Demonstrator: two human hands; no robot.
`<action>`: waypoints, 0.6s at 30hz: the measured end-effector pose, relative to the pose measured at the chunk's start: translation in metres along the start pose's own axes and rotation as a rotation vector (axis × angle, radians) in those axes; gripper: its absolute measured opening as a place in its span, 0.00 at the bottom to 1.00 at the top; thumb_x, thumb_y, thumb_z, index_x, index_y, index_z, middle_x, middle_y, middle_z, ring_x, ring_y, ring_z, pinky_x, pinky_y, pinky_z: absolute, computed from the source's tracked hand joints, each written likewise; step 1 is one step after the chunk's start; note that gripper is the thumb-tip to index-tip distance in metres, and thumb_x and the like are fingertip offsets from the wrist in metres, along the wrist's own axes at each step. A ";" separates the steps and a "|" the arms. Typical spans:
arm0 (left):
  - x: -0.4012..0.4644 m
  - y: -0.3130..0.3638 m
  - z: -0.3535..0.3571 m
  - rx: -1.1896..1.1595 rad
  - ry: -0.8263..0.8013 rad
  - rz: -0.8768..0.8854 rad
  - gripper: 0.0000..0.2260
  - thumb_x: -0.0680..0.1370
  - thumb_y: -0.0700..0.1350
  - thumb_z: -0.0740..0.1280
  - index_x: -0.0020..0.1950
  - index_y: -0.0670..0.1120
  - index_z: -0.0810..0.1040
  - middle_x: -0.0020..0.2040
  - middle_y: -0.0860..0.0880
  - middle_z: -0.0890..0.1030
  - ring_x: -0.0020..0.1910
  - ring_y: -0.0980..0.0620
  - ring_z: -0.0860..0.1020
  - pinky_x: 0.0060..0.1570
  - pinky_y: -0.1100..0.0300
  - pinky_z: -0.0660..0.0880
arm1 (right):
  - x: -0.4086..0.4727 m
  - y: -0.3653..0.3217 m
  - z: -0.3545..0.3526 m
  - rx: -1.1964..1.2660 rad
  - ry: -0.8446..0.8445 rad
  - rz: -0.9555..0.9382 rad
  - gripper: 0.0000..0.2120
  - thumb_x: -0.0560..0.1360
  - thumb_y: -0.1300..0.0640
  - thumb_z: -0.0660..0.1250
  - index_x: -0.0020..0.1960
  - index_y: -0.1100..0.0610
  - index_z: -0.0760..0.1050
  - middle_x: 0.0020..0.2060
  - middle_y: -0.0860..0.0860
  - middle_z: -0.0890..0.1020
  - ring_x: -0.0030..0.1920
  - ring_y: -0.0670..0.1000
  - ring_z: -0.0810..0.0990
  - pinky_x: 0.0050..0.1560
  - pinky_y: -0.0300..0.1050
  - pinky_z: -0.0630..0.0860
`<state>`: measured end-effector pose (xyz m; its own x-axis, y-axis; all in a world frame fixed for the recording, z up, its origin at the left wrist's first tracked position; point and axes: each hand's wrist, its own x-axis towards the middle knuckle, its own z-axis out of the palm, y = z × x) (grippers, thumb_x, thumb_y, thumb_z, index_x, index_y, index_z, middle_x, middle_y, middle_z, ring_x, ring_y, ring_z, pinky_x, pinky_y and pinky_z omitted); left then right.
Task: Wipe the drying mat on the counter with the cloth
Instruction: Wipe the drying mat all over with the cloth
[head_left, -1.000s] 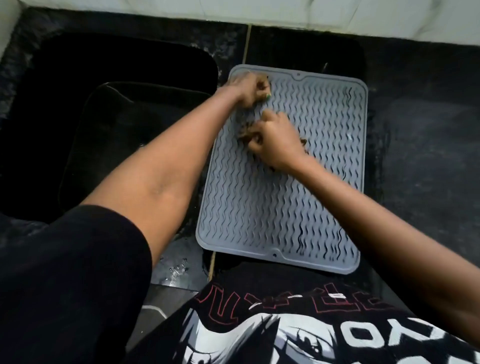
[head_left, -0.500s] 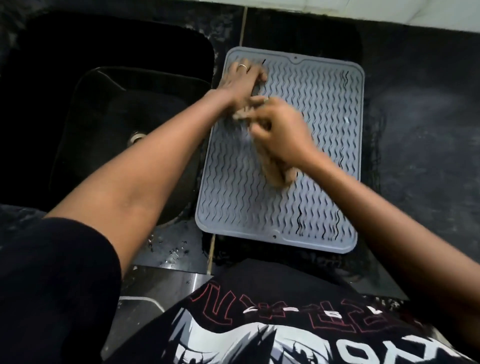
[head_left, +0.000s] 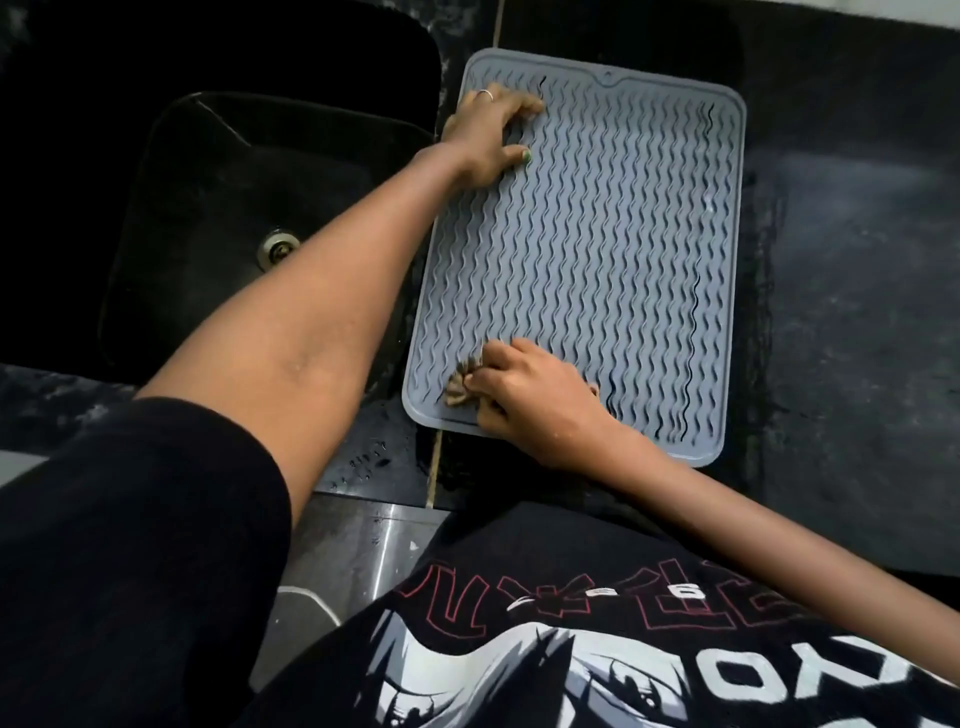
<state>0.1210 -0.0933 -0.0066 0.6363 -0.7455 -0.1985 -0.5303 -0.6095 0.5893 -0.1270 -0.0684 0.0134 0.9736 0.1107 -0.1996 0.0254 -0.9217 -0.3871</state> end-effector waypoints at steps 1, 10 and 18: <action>-0.001 0.002 -0.001 -0.001 -0.003 0.001 0.23 0.78 0.45 0.67 0.72 0.53 0.68 0.70 0.49 0.68 0.71 0.51 0.64 0.73 0.54 0.60 | -0.003 0.000 -0.001 0.029 -0.025 -0.018 0.12 0.74 0.55 0.61 0.54 0.59 0.78 0.49 0.54 0.75 0.50 0.55 0.73 0.41 0.50 0.75; -0.019 0.008 -0.007 -0.200 -0.160 -0.097 0.26 0.78 0.36 0.66 0.75 0.47 0.65 0.76 0.50 0.64 0.74 0.53 0.63 0.71 0.63 0.61 | 0.067 0.073 -0.034 0.036 0.413 0.327 0.13 0.77 0.51 0.61 0.59 0.54 0.76 0.54 0.52 0.75 0.53 0.55 0.70 0.48 0.51 0.73; -0.028 0.009 0.002 -0.156 -0.150 -0.095 0.29 0.78 0.35 0.65 0.77 0.46 0.61 0.79 0.50 0.56 0.78 0.51 0.54 0.75 0.61 0.50 | 0.015 0.036 0.006 -0.004 0.276 0.068 0.12 0.74 0.55 0.62 0.55 0.59 0.76 0.50 0.53 0.75 0.45 0.49 0.66 0.41 0.42 0.67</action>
<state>0.0967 -0.0787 0.0027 0.5826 -0.7257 -0.3659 -0.3716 -0.6383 0.6742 -0.1129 -0.0981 -0.0090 0.9980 -0.0564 0.0284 -0.0415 -0.9251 -0.3774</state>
